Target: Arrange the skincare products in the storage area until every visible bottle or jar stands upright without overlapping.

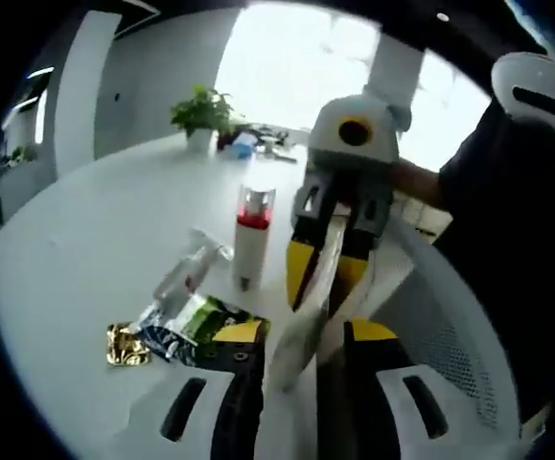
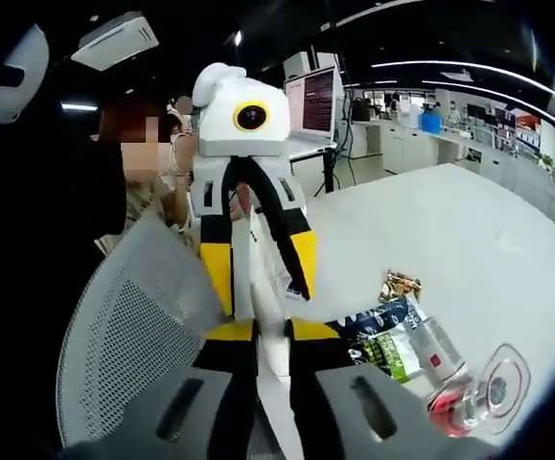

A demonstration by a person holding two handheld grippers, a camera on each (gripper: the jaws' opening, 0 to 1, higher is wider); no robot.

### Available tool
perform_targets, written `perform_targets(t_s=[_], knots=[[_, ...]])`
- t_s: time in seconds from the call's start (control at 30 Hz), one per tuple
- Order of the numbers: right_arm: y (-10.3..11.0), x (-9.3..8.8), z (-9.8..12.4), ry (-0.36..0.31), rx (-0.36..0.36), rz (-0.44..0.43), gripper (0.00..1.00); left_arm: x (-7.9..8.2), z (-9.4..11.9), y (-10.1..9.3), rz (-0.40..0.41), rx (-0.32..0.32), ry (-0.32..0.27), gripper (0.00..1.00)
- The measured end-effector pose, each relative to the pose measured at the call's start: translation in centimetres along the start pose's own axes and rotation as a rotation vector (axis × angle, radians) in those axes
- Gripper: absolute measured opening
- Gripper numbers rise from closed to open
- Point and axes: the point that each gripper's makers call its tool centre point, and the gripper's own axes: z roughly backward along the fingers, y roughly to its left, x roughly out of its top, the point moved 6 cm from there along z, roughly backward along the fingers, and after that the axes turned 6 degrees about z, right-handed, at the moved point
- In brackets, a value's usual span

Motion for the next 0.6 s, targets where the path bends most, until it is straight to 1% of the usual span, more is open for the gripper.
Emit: perform_targets(t_s=[0.03,0.07,0.1,0.13,0.17,0.2,0.23,0.27,0.3,0.33,0.4,0.5,0.53,0.6], knots=[[0.0,0.0,0.0,0.003,0.003,0.002,0.10,-0.2,-0.4,-0.5,0.009,-0.037,-0.022,0.32],[0.0,0.0,0.0,0.007,0.009,0.010,0.10,-0.4,-0.6,-0.3,0.028,-0.026,-0.023,0.35],[0.1,0.0,0.0,0.009,0.012,0.013,0.10,-0.6,-0.9,-0.1,0.024,-0.009,-0.029,0.35],[0.1,0.1,0.0,0.012,0.016,0.013,0.10,-0.8,-1.1,0.0,0.003,0.003,-0.025,0.33],[0.1,0.1,0.0,0.014,0.020,0.014,0.10,-1.1,-1.3,0.4,-0.061,0.027,-0.008,0.29],[0.1,0.1,0.0,0.018,0.022,0.017,0.10,-1.4,-1.5,0.7,-0.071,0.051,0.002,0.25],[0.0,0.1,0.0,0.023,0.023,0.019,0.10,-1.5,-1.7,0.7,-0.053,0.059,-0.006,0.21],[0.1,0.2,0.0,0.035,0.031,0.027,0.10,-1.4,-1.7,0.8,-0.059,0.065,-0.016,0.17],[0.0,0.3,0.0,0.041,0.024,0.030,0.10,-1.4,-1.7,0.8,-0.057,0.059,-0.022,0.19],[0.0,0.3,0.1,0.047,0.029,0.031,0.10,-1.3,-1.7,0.8,-0.029,0.056,-0.032,0.18],[0.0,0.3,0.0,0.057,0.035,0.037,0.11,-1.5,-1.8,0.7,-0.057,0.059,-0.033,0.18],[0.0,0.5,0.0,0.076,0.040,0.048,0.11,-2.2,-2.0,0.9,-0.109,0.088,-0.001,0.18],[0.0,0.5,-0.1,0.083,0.045,0.043,0.11,-2.5,-2.2,0.9,-0.107,0.093,0.009,0.18],[0.0,0.6,0.0,0.098,0.051,0.056,0.11,-2.4,-2.1,0.9,-0.094,0.095,-0.002,0.18]])
